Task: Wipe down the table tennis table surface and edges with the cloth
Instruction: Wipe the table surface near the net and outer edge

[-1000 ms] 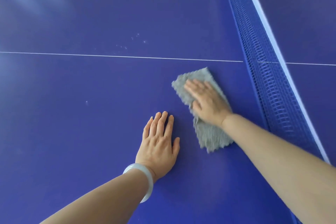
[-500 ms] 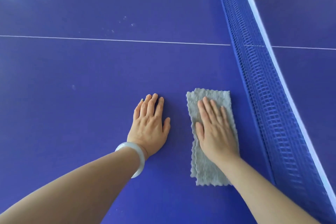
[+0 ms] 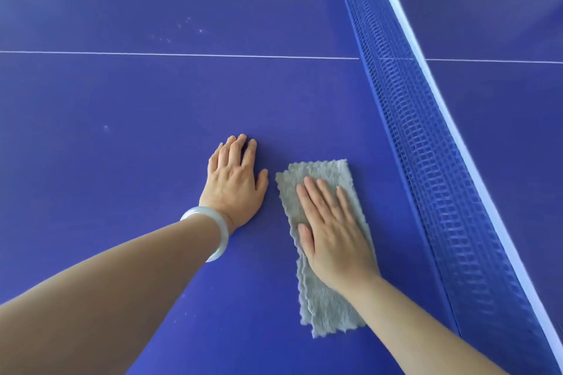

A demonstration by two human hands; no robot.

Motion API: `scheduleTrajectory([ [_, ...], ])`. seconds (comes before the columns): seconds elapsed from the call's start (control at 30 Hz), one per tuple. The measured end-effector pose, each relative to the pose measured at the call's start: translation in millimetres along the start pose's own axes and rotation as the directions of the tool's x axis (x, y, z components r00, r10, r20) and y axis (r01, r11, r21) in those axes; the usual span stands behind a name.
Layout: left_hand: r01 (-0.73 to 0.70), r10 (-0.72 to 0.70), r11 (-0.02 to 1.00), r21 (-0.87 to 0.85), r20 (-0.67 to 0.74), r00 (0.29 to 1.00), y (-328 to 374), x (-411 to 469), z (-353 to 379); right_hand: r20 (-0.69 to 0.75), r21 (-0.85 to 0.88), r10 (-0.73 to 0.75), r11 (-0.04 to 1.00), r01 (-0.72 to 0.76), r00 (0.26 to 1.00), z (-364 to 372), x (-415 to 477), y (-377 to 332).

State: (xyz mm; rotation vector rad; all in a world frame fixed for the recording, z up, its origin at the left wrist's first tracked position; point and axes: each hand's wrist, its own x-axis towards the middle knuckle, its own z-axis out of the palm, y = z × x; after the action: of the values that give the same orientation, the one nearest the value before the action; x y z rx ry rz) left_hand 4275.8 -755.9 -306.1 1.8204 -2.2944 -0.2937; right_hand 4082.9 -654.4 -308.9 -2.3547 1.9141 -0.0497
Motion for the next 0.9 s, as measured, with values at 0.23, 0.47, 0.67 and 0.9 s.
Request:
scheduleTrajectory([
  [0.23, -0.025, 0.022, 0.993, 0.116, 0.030, 0.999, 2, -3, 2, 0.030, -0.044, 0.011, 0.999, -0.010, 0.999, -3, -37, 12],
  [0.47, -0.181, 0.173, 0.977, 0.115, 0.079, 0.982, 44, -62, -21, 0.039, -0.023, 0.012, 1.000, -0.011, 0.999, -5, -40, 15],
  [0.67, -0.164, 0.165, 0.986, -0.015, 0.132, 0.977, 59, -164, -1, 0.041, -0.010, 0.032, 0.999, -0.031, 0.999, -8, -39, 10],
  [0.9, -0.158, 0.156, 0.987, 0.024, 0.077, 0.985, 60, -169, 7, 0.000, 0.009, 0.072, 0.997, -0.072, 0.997, 2, -86, 4],
])
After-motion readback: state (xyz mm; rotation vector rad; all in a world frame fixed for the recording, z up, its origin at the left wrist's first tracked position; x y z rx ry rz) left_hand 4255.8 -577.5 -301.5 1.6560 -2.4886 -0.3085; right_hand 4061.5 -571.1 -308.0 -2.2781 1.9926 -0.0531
